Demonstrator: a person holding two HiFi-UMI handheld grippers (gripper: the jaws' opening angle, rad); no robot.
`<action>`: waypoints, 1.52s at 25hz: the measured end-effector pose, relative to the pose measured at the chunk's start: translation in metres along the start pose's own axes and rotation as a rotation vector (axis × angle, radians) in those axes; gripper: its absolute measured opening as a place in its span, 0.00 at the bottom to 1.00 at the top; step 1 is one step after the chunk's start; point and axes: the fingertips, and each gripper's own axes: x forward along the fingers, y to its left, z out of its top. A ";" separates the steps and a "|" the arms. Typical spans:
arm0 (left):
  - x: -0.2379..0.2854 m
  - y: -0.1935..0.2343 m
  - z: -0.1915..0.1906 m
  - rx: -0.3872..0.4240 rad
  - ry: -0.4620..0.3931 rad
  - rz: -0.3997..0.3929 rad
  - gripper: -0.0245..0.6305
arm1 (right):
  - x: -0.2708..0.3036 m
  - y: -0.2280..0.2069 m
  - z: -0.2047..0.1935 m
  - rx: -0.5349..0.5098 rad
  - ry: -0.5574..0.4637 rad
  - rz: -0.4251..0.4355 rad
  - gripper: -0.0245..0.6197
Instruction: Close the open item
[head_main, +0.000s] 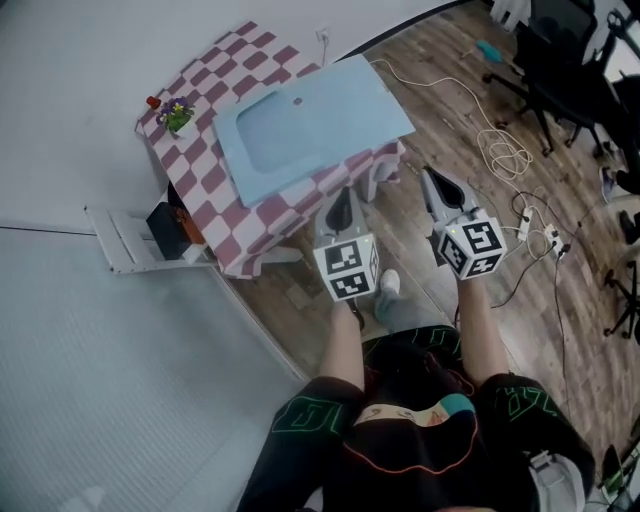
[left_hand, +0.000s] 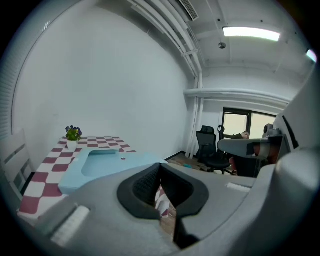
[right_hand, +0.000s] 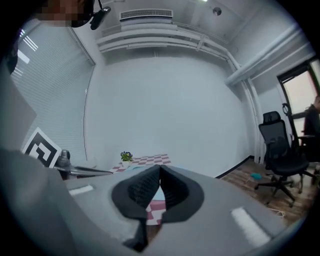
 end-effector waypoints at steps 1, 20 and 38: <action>0.006 0.003 0.004 0.009 0.005 0.010 0.05 | 0.008 -0.002 0.003 -0.006 -0.010 0.016 0.04; 0.069 0.031 0.047 0.088 0.011 0.096 0.05 | 0.111 -0.010 0.030 -0.093 -0.023 0.134 0.04; 0.185 0.165 0.053 0.120 0.097 0.099 0.05 | 0.298 0.007 0.004 -0.074 0.108 0.167 0.04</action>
